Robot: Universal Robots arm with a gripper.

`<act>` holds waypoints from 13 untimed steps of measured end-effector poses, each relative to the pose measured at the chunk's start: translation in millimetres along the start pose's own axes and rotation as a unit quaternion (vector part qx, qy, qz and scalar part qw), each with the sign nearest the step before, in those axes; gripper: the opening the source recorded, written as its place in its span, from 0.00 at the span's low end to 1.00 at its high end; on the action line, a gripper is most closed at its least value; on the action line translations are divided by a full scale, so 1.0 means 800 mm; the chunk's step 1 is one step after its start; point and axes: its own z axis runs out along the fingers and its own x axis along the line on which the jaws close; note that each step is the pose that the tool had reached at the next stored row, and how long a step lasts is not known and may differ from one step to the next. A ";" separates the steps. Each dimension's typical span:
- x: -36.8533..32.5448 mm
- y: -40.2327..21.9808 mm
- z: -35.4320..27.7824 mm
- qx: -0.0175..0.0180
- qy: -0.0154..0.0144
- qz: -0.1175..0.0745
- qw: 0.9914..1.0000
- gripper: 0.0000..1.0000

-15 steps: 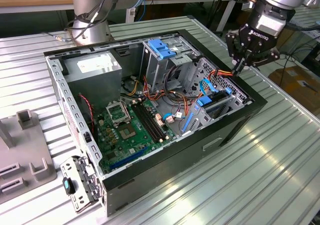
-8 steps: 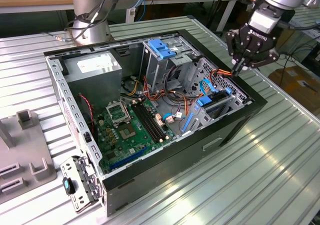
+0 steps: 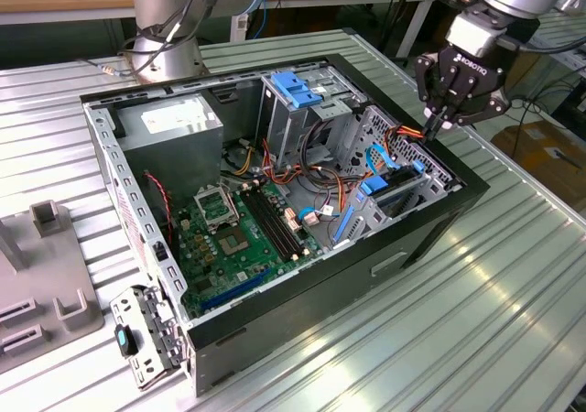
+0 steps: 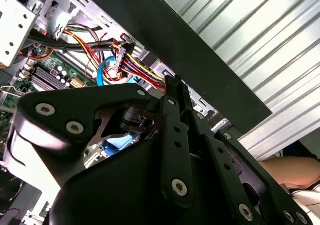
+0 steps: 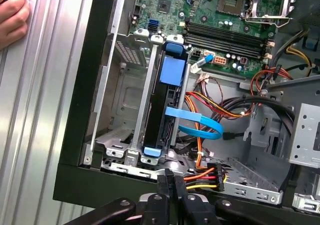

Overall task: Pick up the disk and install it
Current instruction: 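Insert the second disk wire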

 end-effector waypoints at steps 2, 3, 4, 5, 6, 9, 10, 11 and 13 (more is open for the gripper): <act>0.0000 0.0000 0.0000 0.000 0.000 0.000 1.000 0.16; 0.0000 0.0000 0.0000 0.000 0.000 0.000 1.000 0.16; 0.0000 0.0000 0.0000 0.000 0.000 0.000 1.000 0.16; 0.0000 0.0000 0.0000 0.000 0.000 0.000 1.000 0.16; 0.0000 0.0000 0.0000 0.000 0.000 0.000 1.000 0.16; -0.0003 0.0014 0.0001 0.000 0.000 0.000 1.000 0.16; -0.0006 0.0029 0.0000 0.000 0.000 0.000 1.000 0.16; -0.0008 0.0039 0.0001 0.000 0.000 0.000 1.000 0.16; -0.0008 0.0040 0.0000 0.000 0.000 0.000 1.000 0.16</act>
